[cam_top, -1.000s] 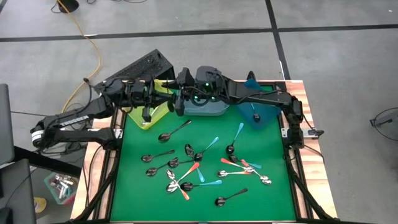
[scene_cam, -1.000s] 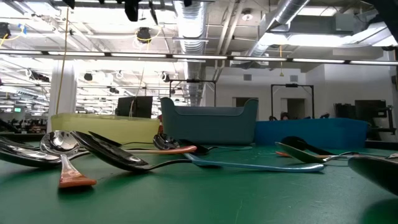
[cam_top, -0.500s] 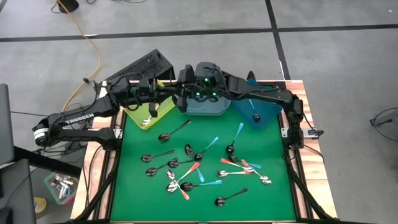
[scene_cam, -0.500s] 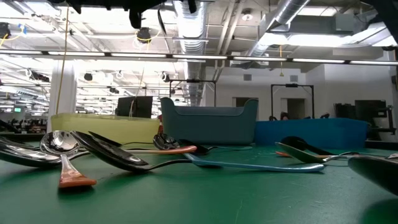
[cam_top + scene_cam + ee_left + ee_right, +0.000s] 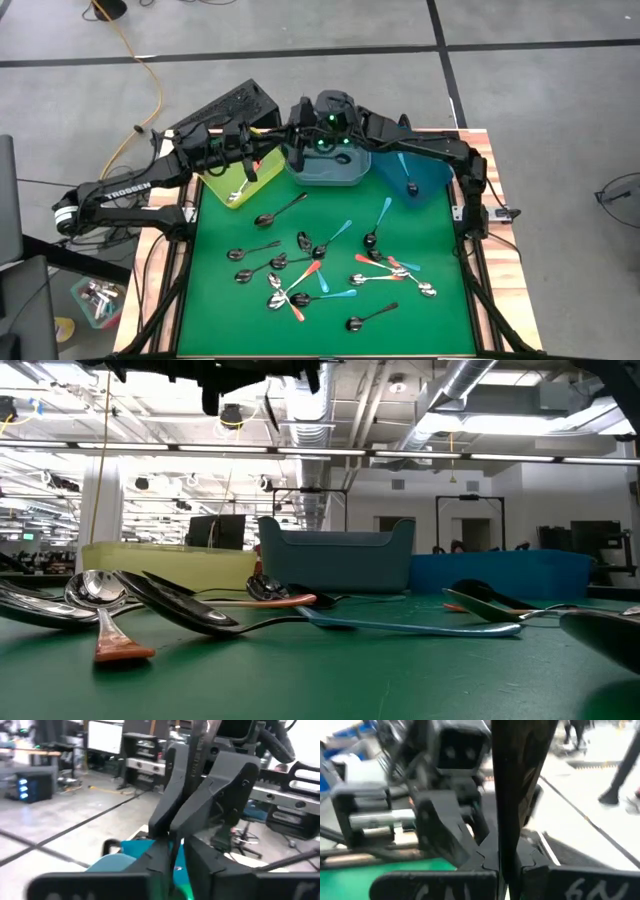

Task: Sort silverware by color (type)
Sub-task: Put the black spoon into the light blue bin

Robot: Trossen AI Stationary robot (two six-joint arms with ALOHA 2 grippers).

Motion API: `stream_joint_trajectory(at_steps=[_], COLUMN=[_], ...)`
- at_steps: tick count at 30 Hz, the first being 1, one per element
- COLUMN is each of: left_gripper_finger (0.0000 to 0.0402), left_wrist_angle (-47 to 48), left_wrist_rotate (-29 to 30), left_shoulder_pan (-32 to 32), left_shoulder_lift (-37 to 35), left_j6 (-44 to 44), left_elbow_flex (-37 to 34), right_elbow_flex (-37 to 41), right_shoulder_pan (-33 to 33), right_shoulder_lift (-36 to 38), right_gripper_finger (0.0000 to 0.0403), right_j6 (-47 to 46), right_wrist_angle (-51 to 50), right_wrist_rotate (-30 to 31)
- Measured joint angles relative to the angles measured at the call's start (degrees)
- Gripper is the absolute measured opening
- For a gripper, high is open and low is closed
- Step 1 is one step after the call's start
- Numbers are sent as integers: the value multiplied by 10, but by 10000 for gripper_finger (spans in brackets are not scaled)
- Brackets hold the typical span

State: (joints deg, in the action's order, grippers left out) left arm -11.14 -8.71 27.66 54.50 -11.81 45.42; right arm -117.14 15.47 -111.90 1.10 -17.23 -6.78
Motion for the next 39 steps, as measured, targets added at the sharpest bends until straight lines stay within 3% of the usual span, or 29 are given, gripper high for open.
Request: stream_joint_trajectory(at_steps=[5,10,19,27,34,39], left_gripper_finger=[103,131,134,135,135,135], left_wrist_angle=[53,89,92,104,210,224], left_wrist_rotate=[11,85,90,94,96,111], left_shoulder_pan=[0,1,0,0,13,25], left_shoulder_lift=[-1,-1,-5,-51,-106,-129], left_j6=[-14,-39,-42,-45,-73,-81], left_elbow_flex=[1,1,1,1,1,1], right_elbow_flex=[0,0,7,64,82,101], right_shoulder_pan=[29,68,134,140,121,115], right_shoulder_lift=[0,0,1,0,1,1], right_gripper_finger=[19,19,18,18,18,18], right_j6=[1,26,66,83,114,127], right_wrist_angle=[-11,-60,-227,-264,-255,-248], right_wrist_rotate=[2,2,31,39,68,70])
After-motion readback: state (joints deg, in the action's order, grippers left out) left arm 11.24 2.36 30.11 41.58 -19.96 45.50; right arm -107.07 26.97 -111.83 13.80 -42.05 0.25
